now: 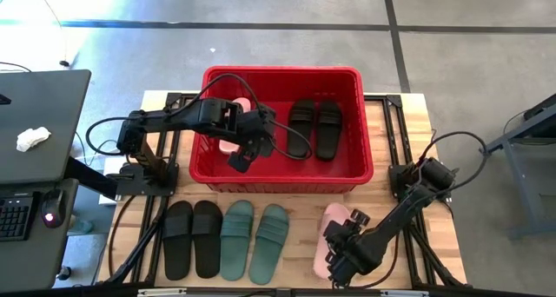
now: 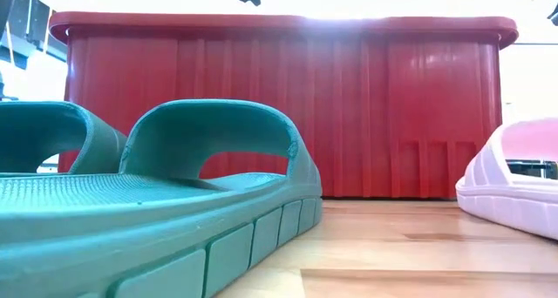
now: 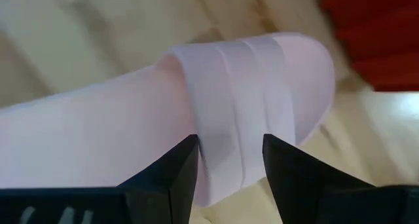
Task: Pick and place slides into bin
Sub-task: Put the pink slide into the red bin
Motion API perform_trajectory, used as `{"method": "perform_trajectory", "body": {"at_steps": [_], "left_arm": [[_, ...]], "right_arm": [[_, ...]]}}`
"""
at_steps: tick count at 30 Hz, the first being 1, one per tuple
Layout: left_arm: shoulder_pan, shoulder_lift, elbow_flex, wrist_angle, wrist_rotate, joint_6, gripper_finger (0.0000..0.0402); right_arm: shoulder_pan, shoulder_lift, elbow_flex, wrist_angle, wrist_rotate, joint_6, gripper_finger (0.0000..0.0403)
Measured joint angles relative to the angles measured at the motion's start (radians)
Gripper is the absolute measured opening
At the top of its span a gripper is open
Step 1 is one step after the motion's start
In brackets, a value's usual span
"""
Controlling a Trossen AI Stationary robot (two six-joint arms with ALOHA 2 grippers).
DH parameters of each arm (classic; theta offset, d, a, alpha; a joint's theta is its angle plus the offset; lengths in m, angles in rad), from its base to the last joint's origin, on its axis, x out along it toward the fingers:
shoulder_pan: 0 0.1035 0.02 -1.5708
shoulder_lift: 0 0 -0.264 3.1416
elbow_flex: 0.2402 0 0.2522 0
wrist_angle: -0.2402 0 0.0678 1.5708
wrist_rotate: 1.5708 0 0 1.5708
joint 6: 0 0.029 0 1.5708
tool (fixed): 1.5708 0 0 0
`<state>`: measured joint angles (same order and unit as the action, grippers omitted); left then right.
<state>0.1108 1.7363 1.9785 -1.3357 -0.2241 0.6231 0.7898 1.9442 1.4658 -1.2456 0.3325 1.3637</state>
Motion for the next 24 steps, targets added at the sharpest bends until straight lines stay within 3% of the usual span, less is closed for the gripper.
{"method": "perform_trajectory", "body": {"at_steps": [9, 16, 24], "left_arm": [[0.000, 0.000, 0.000, 0.003, 0.000, 0.000, 0.0129], [0.000, 0.000, 0.000, 0.003, -0.004, 0.000, 0.0129], [0.000, 0.000, 0.000, 0.003, -0.005, 0.003, 0.0129]], "right_arm": [[-0.005, 0.000, -0.003, -0.063, 0.018, 0.008, 0.0107], [-0.009, 0.000, -0.003, -0.055, -0.001, -0.002, 0.0014], [-0.004, 0.000, 0.074, -0.058, 0.009, -0.006, 0.0002]]}}
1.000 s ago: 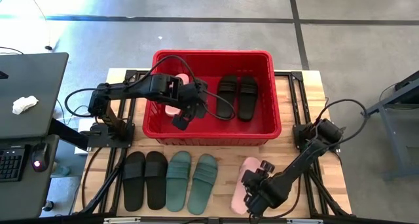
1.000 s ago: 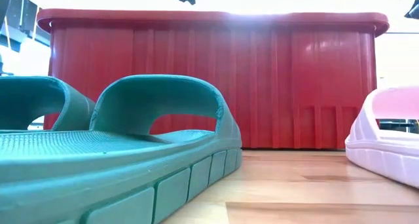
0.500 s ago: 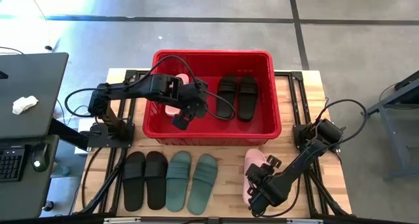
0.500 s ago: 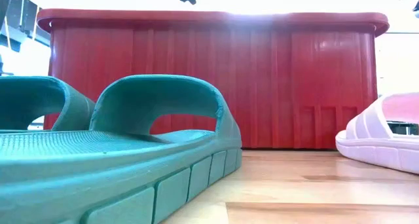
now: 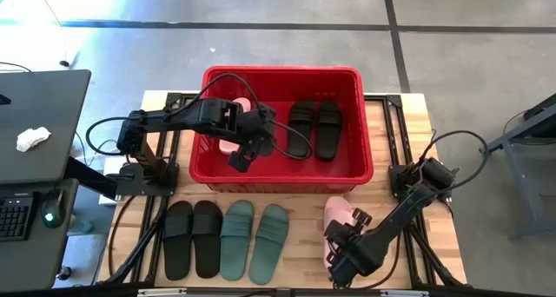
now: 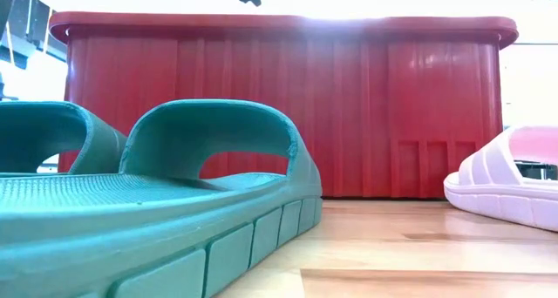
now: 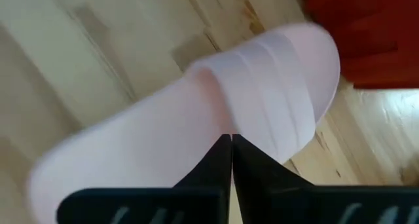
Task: Pick and place slides into bin
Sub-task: Put the pink slide into the red bin
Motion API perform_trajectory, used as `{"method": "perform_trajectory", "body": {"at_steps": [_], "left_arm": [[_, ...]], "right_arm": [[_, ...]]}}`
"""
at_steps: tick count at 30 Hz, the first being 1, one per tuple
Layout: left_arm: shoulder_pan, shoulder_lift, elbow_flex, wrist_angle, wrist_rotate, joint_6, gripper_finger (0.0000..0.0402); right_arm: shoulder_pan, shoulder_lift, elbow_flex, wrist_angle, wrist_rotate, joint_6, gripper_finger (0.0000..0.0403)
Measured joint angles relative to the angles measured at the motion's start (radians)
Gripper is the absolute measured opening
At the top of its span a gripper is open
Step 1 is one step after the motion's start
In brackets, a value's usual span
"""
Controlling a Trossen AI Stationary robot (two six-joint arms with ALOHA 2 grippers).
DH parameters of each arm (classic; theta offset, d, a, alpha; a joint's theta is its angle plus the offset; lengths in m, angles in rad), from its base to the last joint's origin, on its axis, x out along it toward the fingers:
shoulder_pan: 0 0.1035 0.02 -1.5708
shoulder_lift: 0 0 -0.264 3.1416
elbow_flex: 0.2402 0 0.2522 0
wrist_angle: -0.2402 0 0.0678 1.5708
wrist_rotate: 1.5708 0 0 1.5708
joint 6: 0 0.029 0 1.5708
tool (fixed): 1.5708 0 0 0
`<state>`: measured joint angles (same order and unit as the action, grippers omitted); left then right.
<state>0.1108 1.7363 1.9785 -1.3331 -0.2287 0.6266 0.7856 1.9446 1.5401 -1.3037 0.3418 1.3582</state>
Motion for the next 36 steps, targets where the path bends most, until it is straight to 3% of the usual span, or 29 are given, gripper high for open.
{"method": "perform_trajectory", "body": {"at_steps": [8, 18, 23, 28, 36], "left_arm": [[0.000, 0.000, 0.000, 0.000, 0.001, 0.021, 0.0129], [0.000, 0.000, 0.000, -0.001, 0.009, 0.046, 0.0129], [0.000, 0.000, 0.000, -0.001, 0.009, 0.050, 0.0129], [0.000, 0.000, 0.000, -0.002, 0.011, 0.050, 0.0129], [0.000, 0.000, 0.000, -0.003, 0.011, 0.061, 0.0129]], "right_arm": [[-0.007, 0.000, 0.137, -0.065, 0.047, -0.047, 0.0002], [0.021, 0.000, 0.310, -0.129, -0.086, -0.053, 0.0000], [0.062, -0.001, 0.332, -0.128, -0.021, -0.046, 0.0010], [0.095, -0.001, 0.288, -0.120, -0.008, -0.036, 0.0080], [0.119, -0.001, 0.115, -0.061, 0.077, -0.167, 0.0210]]}}
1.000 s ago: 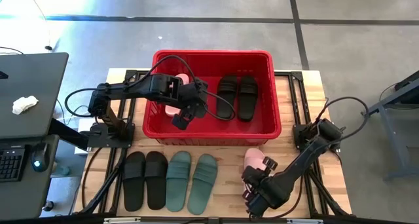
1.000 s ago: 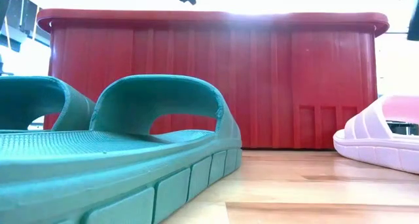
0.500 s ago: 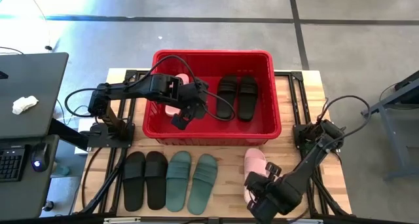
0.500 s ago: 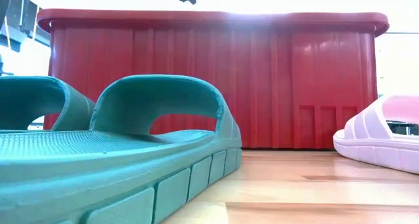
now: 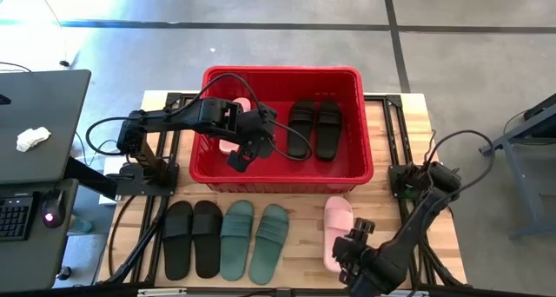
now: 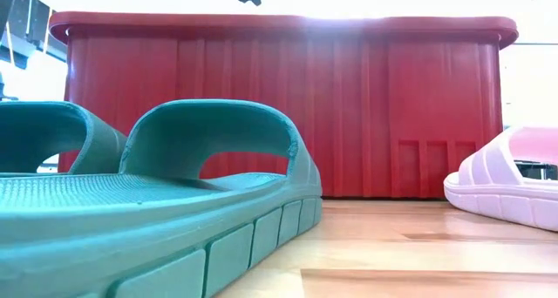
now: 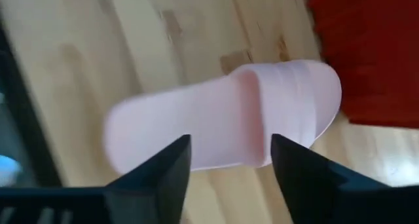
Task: Pick and place slides into bin
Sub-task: Put the pink slide into the red bin
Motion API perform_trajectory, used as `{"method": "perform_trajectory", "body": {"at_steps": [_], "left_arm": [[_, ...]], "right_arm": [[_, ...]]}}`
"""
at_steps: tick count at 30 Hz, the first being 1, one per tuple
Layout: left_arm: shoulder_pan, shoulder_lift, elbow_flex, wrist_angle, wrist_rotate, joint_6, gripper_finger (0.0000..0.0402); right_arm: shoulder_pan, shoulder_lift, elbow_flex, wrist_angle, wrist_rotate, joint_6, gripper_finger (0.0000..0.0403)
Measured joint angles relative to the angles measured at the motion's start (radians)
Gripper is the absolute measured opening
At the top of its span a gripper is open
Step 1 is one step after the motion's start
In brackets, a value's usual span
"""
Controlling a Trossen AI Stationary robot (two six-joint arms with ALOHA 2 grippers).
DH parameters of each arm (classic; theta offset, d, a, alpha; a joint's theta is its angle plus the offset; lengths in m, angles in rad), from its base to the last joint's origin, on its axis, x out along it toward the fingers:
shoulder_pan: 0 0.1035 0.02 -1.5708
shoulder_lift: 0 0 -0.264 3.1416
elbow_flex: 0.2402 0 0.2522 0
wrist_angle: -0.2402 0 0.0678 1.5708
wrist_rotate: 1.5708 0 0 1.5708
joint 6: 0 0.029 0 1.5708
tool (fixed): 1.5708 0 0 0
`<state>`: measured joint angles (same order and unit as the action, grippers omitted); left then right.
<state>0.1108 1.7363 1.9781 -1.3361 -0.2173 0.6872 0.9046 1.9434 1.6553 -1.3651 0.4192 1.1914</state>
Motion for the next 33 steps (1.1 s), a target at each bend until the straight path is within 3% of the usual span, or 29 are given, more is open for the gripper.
{"method": "perform_trajectory", "body": {"at_steps": [4, 9, 17, 22, 27, 33], "left_arm": [[0.000, 0.000, 0.000, 0.000, 0.000, 0.000, 0.0129], [0.000, 0.000, 0.000, 0.000, 0.000, -0.003, 0.0129], [0.000, 0.000, 0.000, 0.001, 0.000, -0.004, 0.0129], [0.000, 0.000, 0.000, 0.001, -0.001, -0.012, 0.0129], [0.000, 0.000, 0.000, 0.001, -0.001, -0.013, 0.0129], [0.000, 0.000, 0.000, 0.001, -0.001, -0.013, 0.0129]], "right_arm": [[-0.014, 0.000, -0.122, 0.028, -0.037, 0.008, 0.0228], [-0.052, 0.000, -0.229, 0.024, -0.088, 0.066, 0.0216], [-0.103, 0.000, -0.305, 0.142, -0.065, -0.012, 0.0197], [-0.125, 0.000, -0.323, 0.143, -0.036, 0.046, 0.0187], [-0.126, 0.000, -0.323, 0.135, 0.022, 0.068, 0.0142], [-0.126, 0.000, -0.323, 0.135, 0.028, 0.107, 0.0041]]}}
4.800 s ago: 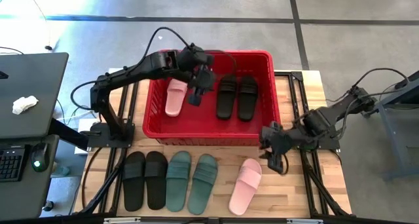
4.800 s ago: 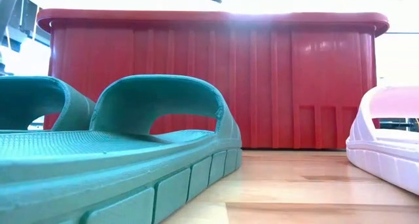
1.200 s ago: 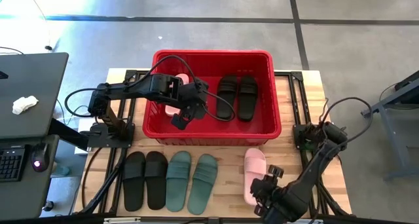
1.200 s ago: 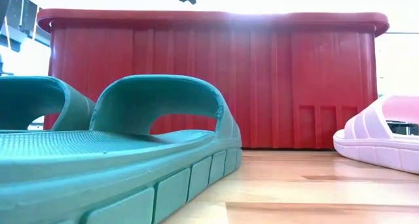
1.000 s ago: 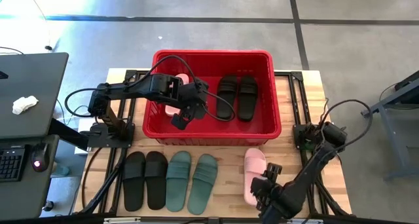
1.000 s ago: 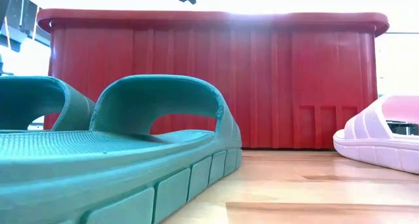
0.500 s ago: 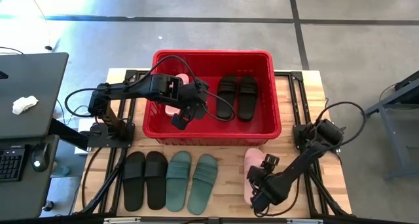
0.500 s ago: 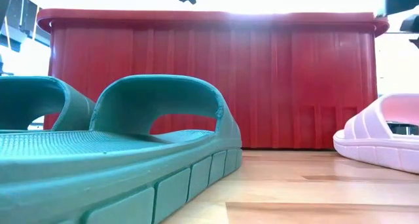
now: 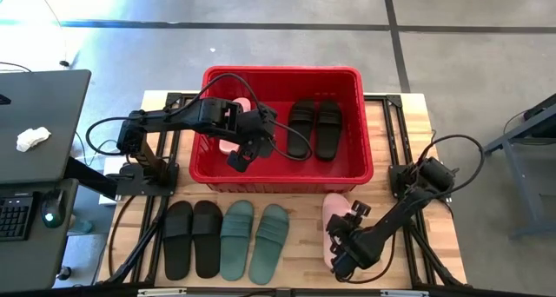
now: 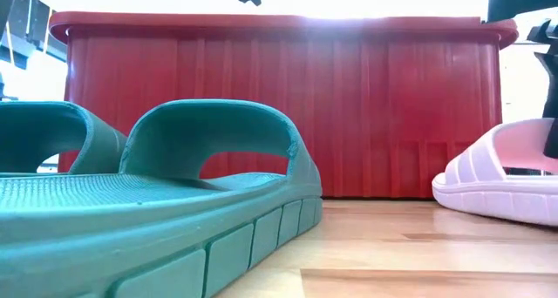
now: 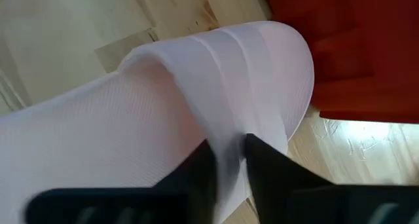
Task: Pick and place slides into bin
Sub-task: Put the pink slide into the red bin
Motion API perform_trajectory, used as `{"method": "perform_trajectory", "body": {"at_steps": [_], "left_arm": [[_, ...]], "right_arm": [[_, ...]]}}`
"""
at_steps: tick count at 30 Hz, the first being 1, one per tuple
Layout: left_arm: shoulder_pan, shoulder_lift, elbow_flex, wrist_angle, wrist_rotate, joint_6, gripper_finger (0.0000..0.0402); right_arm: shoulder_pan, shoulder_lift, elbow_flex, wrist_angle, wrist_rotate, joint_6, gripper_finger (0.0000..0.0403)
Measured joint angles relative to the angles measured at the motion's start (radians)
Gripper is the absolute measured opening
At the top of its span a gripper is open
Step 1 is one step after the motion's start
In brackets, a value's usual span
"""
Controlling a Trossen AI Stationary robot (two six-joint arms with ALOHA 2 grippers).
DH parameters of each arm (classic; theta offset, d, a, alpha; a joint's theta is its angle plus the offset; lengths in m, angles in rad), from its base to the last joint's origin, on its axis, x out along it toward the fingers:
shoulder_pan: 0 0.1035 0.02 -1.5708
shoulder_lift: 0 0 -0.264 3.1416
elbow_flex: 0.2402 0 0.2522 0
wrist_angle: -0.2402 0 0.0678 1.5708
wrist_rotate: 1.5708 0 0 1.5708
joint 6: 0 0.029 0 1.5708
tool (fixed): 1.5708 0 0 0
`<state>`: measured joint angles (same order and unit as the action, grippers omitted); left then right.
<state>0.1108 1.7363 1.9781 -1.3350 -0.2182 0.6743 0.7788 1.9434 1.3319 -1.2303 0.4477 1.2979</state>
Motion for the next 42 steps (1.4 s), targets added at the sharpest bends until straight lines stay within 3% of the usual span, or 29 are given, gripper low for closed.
{"method": "perform_trajectory", "body": {"at_steps": [3, 17, 30, 42], "left_arm": [[0.000, 0.000, 0.000, 0.000, 0.000, 0.000, 0.0129], [0.000, 0.000, 0.000, 0.000, -0.001, 0.001, 0.0129], [0.000, 0.000, 0.000, -0.008, 0.003, 0.001, 0.0129], [0.000, -0.018, 0.000, -0.044, 0.180, 0.001, 0.0129]], "right_arm": [[0.000, 0.000, 0.000, 0.000, 0.001, 0.034, 0.0008], [0.007, 0.000, 0.111, -0.068, 0.080, 0.059, 0.0001], [-0.027, 0.000, 0.234, -0.096, 0.153, -0.114, 0.0000], [-0.066, 0.000, 0.442, -0.087, 0.178, -0.395, 0.0000]]}}
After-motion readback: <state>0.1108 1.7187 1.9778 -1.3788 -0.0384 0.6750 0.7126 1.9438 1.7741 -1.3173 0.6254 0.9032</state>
